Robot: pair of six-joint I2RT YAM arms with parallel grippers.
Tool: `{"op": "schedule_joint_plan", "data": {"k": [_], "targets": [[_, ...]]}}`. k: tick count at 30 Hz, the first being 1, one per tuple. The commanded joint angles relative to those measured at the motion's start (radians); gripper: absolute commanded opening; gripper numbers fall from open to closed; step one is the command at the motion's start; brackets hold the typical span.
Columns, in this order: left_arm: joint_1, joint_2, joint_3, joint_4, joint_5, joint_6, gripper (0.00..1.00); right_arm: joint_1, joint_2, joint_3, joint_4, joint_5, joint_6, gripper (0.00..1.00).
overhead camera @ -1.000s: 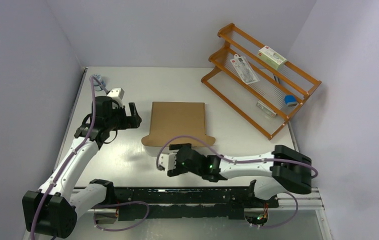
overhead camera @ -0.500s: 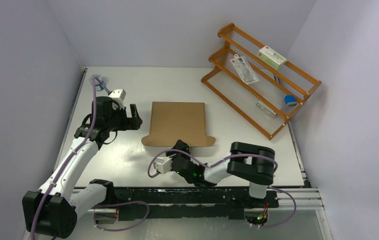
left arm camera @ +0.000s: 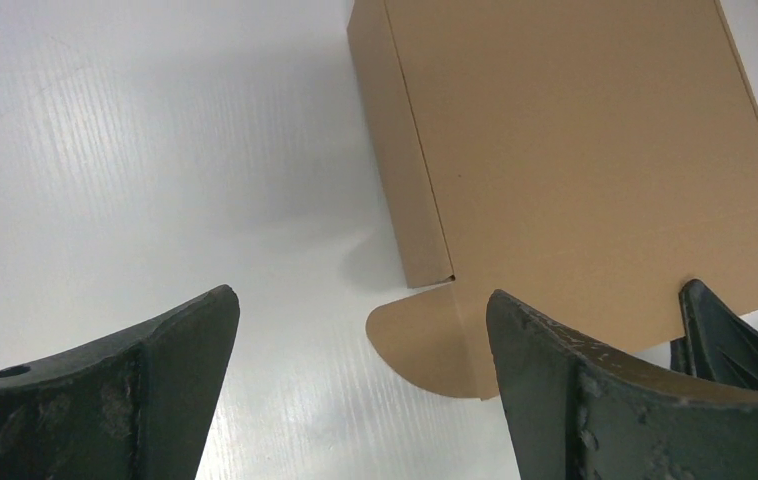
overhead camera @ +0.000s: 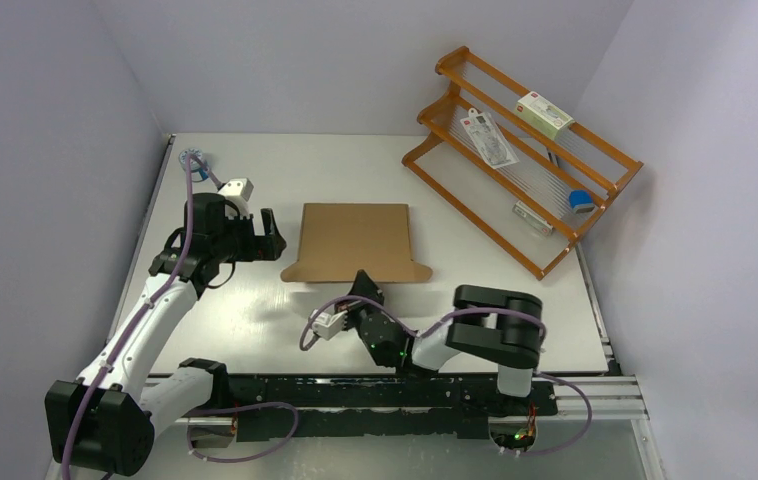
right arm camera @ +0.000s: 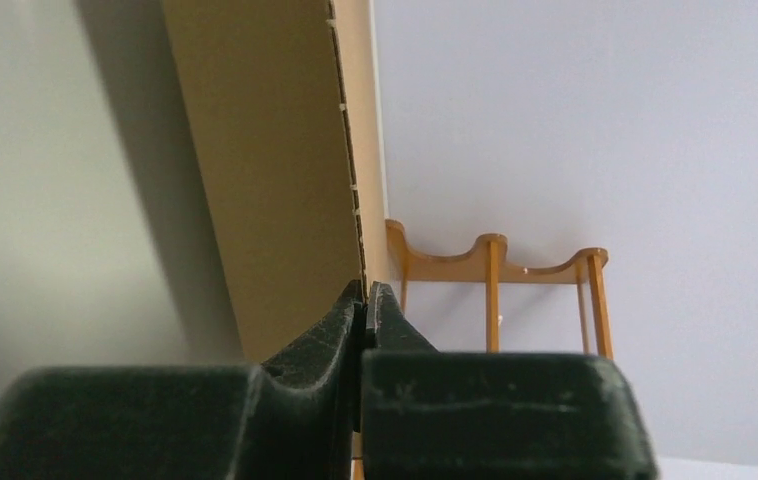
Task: Fold the paper box
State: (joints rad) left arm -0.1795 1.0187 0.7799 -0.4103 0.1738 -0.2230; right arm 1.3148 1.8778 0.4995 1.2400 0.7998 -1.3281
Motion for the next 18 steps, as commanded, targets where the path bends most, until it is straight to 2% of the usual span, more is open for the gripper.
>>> {"op": "schedule_joint_plan", "data": {"k": [1,3,5,10,18], "targets": [[0.002,-0.023,-0.001,0.004,0.03,0.016,0.99,-0.001,-0.175,0.091,-0.34,-0.067,0.23,0.0],[0.001,-0.028,0.002,0.002,0.026,0.017,0.99,-0.01,-0.245,0.15,-0.57,-0.13,0.353,0.0],[-0.001,-0.035,0.008,-0.001,0.019,0.015,0.99,-0.023,-0.297,0.198,-0.73,-0.177,0.431,0.0],[-0.015,-0.048,0.047,-0.035,-0.027,0.017,0.99,-0.034,-0.362,0.307,-1.025,-0.227,0.519,0.0],[-0.056,-0.078,0.229,-0.136,-0.166,0.037,0.98,-0.094,-0.419,0.545,-1.418,-0.403,0.636,0.0]]}}
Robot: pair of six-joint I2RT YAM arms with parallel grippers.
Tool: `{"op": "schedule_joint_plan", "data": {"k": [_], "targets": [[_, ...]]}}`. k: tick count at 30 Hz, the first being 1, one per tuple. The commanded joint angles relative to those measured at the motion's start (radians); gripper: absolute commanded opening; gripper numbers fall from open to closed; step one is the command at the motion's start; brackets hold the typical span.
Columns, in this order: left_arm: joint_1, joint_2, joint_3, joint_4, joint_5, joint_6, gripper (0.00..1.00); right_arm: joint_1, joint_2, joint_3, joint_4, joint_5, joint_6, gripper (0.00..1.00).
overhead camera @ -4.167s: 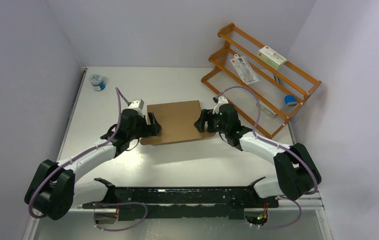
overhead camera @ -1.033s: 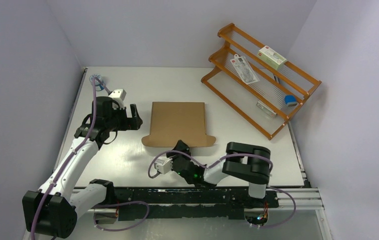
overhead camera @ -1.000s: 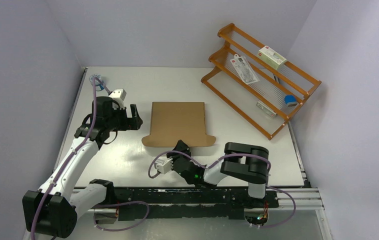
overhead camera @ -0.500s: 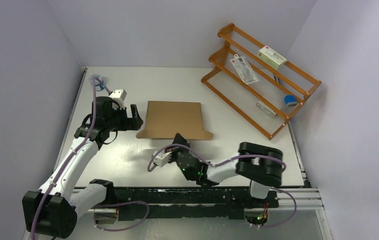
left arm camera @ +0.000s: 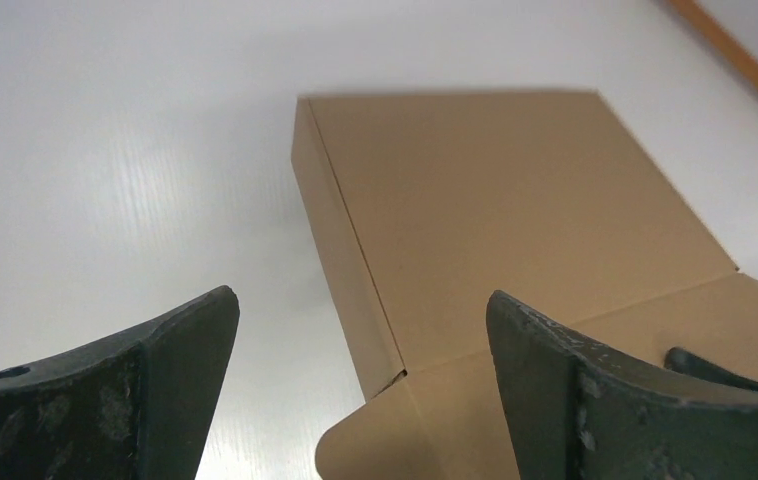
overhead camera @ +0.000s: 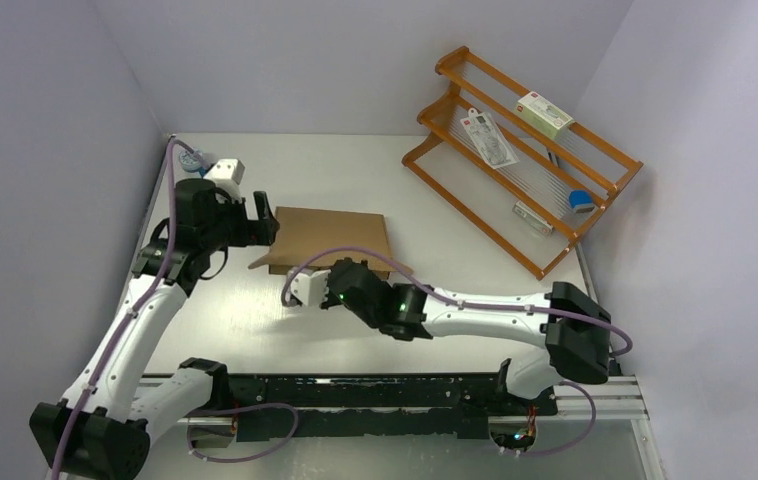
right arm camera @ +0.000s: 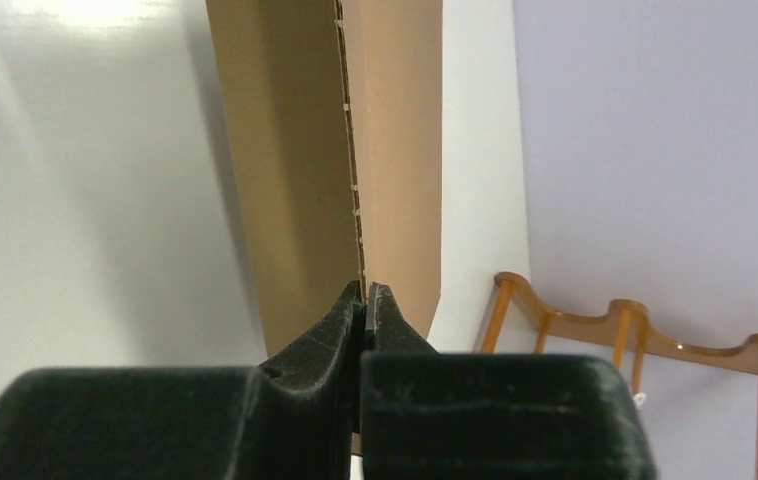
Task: Fold the paper box
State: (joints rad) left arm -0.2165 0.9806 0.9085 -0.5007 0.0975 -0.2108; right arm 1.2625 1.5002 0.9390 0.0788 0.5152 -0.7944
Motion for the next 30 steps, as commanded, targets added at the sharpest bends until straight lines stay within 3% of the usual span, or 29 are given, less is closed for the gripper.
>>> {"op": "schedule_joint_plan", "data": {"k": [1,8,16,23,30], "targets": [[-0.022,-0.045,0.117,-0.05,-0.095,0.027,0.99,-0.06,-0.045,0.137,-0.292,-0.148,0.113,0.0],[-0.04,-0.072,0.152,-0.043,-0.189,0.037,0.98,-0.206,-0.042,0.357,-0.512,-0.392,0.155,0.0],[-0.073,-0.114,0.06,0.018,-0.259,0.067,0.99,-0.397,0.004,0.551,-0.712,-0.686,0.126,0.01],[-0.107,-0.171,0.007,0.043,-0.352,0.067,0.98,-0.462,0.126,0.697,-0.868,-0.714,0.055,0.02],[-0.128,-0.174,-0.014,0.05,-0.354,0.071,0.99,-0.533,0.265,0.874,-0.975,-0.781,-0.025,0.04]]}}
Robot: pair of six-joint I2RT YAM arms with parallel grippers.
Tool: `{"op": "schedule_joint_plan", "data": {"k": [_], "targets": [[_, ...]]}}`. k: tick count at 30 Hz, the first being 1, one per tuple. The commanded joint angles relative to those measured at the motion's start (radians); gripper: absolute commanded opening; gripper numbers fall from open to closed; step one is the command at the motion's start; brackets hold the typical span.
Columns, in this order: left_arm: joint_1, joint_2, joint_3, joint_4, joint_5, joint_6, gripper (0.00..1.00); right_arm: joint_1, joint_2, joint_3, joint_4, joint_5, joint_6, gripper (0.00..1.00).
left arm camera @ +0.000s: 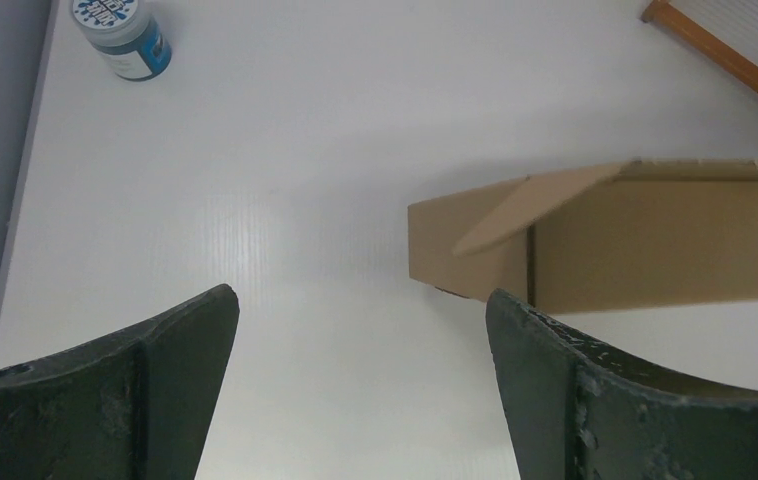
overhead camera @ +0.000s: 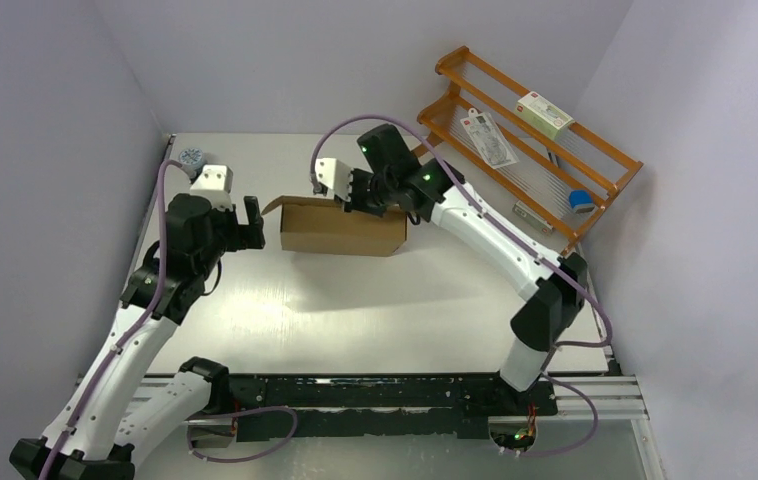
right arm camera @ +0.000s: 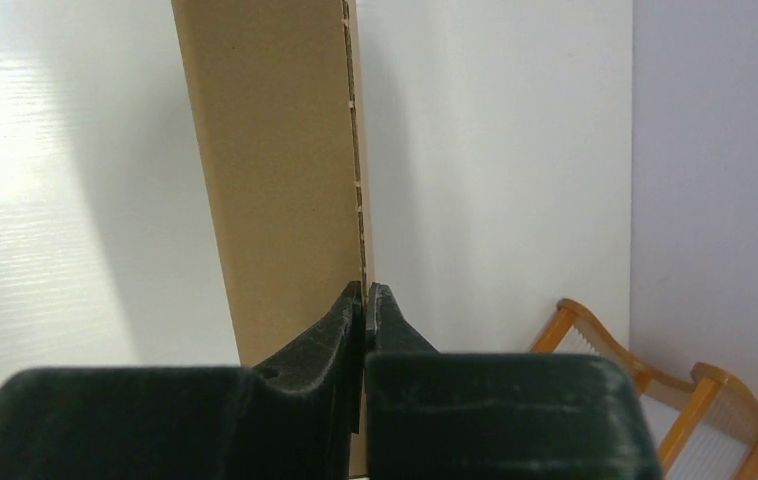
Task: Fold the paper box
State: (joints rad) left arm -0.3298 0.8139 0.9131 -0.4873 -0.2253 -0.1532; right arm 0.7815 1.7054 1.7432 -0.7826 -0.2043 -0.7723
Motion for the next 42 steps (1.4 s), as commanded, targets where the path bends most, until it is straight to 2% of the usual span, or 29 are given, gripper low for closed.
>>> {"op": "schedule_joint_plan", "data": {"k": [1,9,15,20,27,34,39,42], "targets": [[-0.017,-0.007,-0.02,0.035,-0.036,0.014,0.98,-0.059,0.075,0.084,-0.109,-0.064,-0.057,0.06],[-0.018,0.004,-0.025,0.037,-0.025,0.017,0.99,-0.074,0.238,0.217,-0.163,-0.058,-0.101,0.12],[-0.018,0.019,-0.027,0.042,-0.013,0.021,0.99,-0.08,0.22,0.203,-0.087,-0.016,-0.088,0.34],[-0.017,0.029,-0.028,0.045,-0.002,0.024,0.98,-0.085,0.095,0.059,0.094,-0.011,-0.04,0.49],[-0.016,0.054,-0.025,0.068,0.024,0.032,0.99,-0.123,-0.119,-0.207,0.365,0.059,0.105,0.65],[-0.002,0.133,0.07,0.049,0.043,0.045,0.98,-0.144,-0.326,-0.486,0.584,0.168,0.341,0.72],[0.0,0.228,0.158,0.023,0.071,0.073,0.98,-0.221,-0.405,-0.575,0.639,0.223,0.431,0.76],[0.009,0.287,0.199,0.017,0.105,0.093,0.99,-0.294,-0.42,-0.599,0.653,0.17,0.469,0.78]]}}
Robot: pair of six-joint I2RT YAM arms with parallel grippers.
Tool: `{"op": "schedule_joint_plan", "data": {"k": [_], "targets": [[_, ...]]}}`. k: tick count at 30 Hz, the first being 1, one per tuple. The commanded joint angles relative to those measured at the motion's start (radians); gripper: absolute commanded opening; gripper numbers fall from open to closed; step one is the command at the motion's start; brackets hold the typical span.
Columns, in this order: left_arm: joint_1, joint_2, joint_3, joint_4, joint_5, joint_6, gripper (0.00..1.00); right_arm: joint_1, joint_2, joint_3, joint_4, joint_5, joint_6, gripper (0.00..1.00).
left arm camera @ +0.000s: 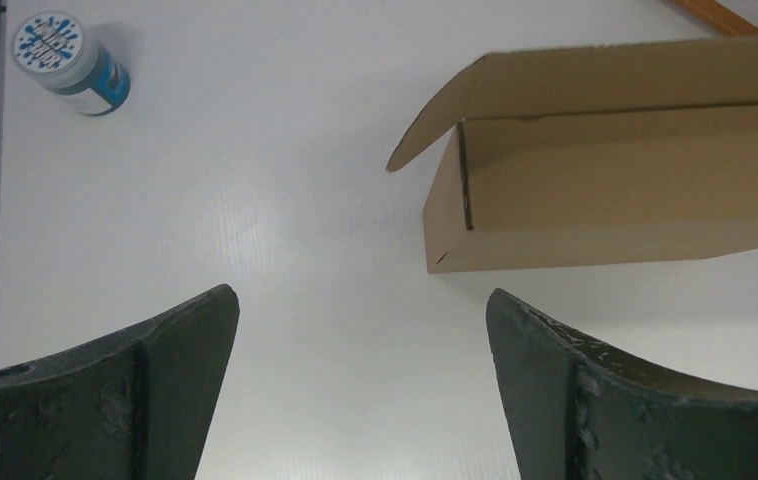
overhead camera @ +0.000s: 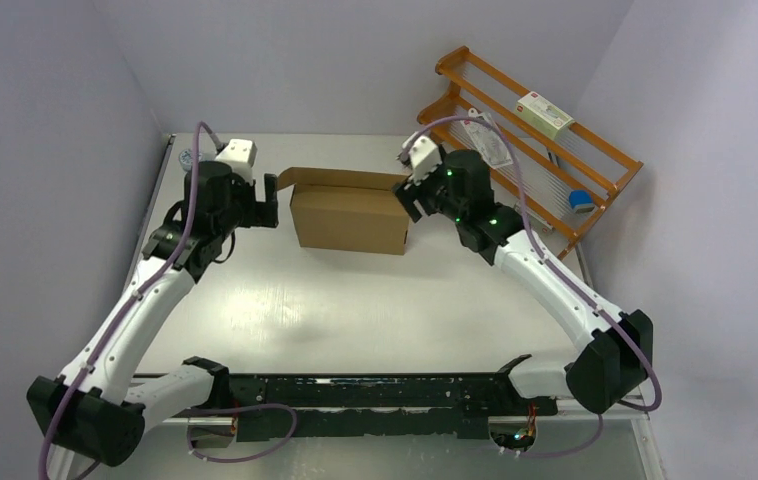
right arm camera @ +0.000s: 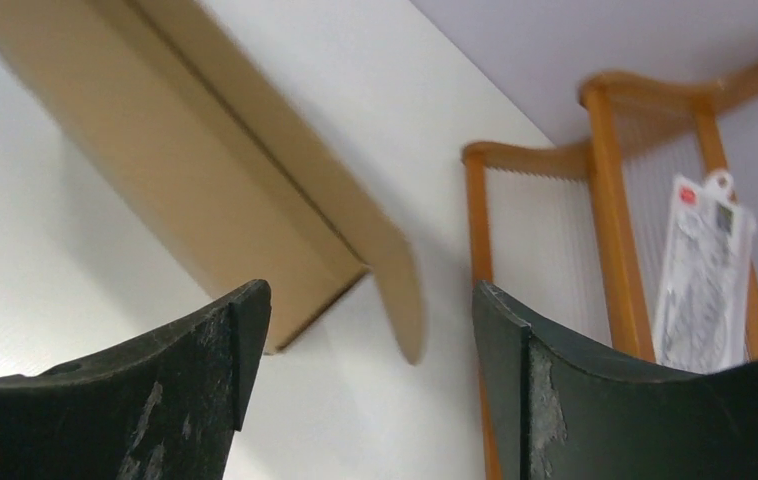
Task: Fold the paper box
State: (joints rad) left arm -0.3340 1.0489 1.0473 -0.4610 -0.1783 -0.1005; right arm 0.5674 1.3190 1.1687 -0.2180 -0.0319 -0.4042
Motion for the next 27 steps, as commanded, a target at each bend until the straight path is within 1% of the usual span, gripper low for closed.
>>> {"op": "schedule_joint_plan", "data": {"k": [1,6,10,11,17,20,23,24,27], "targets": [[0.018,0.073,0.081,-0.017,0.07,0.046,0.99,-0.105,-0.029,-0.023,0.083,-0.025,0.117,0.78],[0.049,0.17,0.16,-0.027,0.128,0.076,0.99,-0.143,-0.006,-0.041,0.077,-0.071,0.121,0.73],[0.079,0.26,0.239,-0.047,0.187,0.088,0.98,-0.153,0.021,-0.024,0.049,-0.079,0.123,0.55],[0.081,0.278,0.252,-0.051,0.198,0.106,0.98,-0.154,0.026,-0.02,0.041,-0.078,0.124,0.53],[0.081,0.364,0.326,-0.085,0.27,0.156,0.99,-0.155,0.039,-0.013,0.021,-0.112,0.113,0.51],[0.081,0.398,0.358,-0.096,0.282,0.186,0.98,-0.155,0.061,-0.005,0.011,-0.112,0.106,0.51],[0.081,0.441,0.399,-0.129,0.269,0.224,0.86,-0.157,0.08,0.004,0.004,-0.121,0.097,0.49],[0.081,0.448,0.409,-0.137,0.279,0.23,0.84,-0.158,0.082,0.004,0.004,-0.121,0.095,0.48],[0.081,0.457,0.418,-0.13,0.318,0.244,0.83,-0.159,0.089,0.005,0.003,-0.124,0.086,0.45]]}}
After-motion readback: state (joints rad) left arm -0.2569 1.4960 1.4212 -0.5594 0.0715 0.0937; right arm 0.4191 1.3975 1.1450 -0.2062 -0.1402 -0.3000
